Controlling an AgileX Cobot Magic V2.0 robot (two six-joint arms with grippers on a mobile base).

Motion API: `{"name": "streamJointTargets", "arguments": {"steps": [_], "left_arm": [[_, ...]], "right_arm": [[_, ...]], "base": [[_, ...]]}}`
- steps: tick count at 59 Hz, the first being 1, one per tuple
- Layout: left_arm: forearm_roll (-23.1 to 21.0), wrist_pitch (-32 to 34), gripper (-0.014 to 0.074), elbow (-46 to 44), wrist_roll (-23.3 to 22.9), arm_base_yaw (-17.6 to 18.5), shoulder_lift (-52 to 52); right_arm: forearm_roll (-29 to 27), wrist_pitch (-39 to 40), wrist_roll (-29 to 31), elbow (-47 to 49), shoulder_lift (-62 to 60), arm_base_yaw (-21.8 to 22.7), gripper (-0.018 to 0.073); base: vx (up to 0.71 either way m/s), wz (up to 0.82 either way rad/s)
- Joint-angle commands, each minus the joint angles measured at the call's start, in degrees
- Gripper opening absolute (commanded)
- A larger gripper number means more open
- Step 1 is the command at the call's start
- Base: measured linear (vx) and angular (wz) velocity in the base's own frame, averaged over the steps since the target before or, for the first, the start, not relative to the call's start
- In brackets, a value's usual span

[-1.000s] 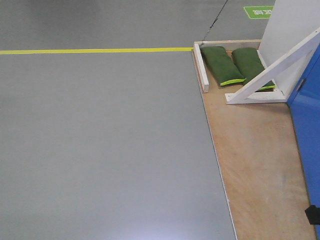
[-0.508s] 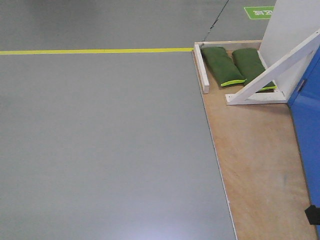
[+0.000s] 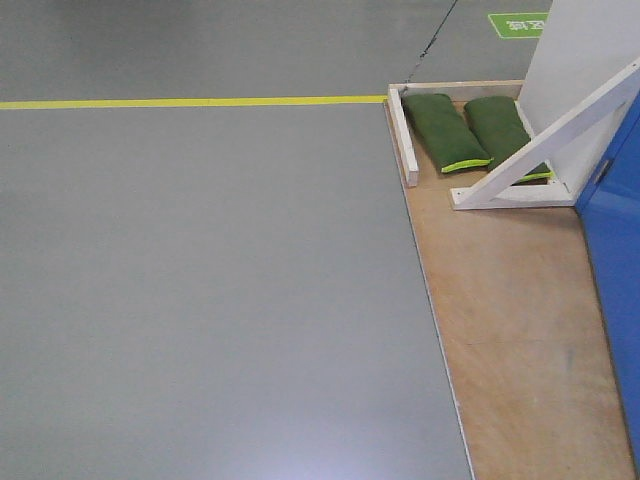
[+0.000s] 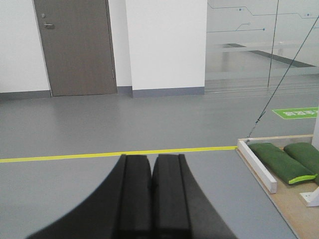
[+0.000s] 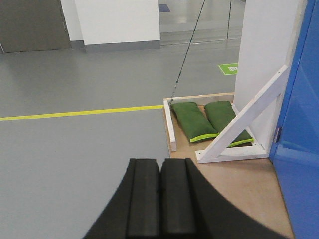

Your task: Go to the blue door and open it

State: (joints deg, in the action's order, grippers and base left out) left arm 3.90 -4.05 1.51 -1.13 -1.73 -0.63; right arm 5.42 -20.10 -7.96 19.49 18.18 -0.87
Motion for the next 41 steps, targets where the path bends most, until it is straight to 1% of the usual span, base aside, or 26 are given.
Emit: {"name": "streamJointTargets", "arguments": {"steps": [1,7,13,20,32,35,39,41], "left_arm": [[-0.10,4.66,0.0073,-1.56,-0.37,-0.04,-0.75],[-0.10,4.66,0.0073,-1.56,-0.37,-0.04,-0.75],[-0.10,4.66,0.0073,-1.56,-0.37,-0.04,-0.75],[-0.10,4.66,0.0073,-1.56,-0.37,-0.04,-0.75],[-0.10,4.66,0.0073,-1.56,-0.37,-0.04,-0.75],[-0.10,4.66,0.0073,-1.56,-0.37,-0.04,-0.75],[-0.10,4.66,0.0073,-1.56,-0.37,-0.04,-0.75],[-0.10,4.66,0.0073,-1.56,-0.37,-0.04,-0.75]], "right_arm": [[0.34,4.63,0.11,7.95,6.83,-0.12,-0.0001],[-0.87,4.63,0.11,13.93,13.54,-0.12,-0.0001],[-0.88,4.74,0.11,17.60,18.35,-0.12,-0.0001],[-0.83,6.52,0.11,17.97,22.56,-0.17,-0.0001],[-1.18,6.37,0.11,18.15,28.67,0.09,-0.0001],[-2.50,6.37,0.11,18.46,30.54,1.26,-0.0001],[-6.25,6.10,0.11,19.58,32.84,5.19,-0.0001],[-8.84,6.17,0.11,20.30,33.69,7.93,-0.0001]], "base": [[0.00,0.00],[0.00,0.00],[0.00,0.00],[0.00,0.00],[0.00,0.00],[0.00,0.00],[0.00,0.00],[0.00,0.00]]}}
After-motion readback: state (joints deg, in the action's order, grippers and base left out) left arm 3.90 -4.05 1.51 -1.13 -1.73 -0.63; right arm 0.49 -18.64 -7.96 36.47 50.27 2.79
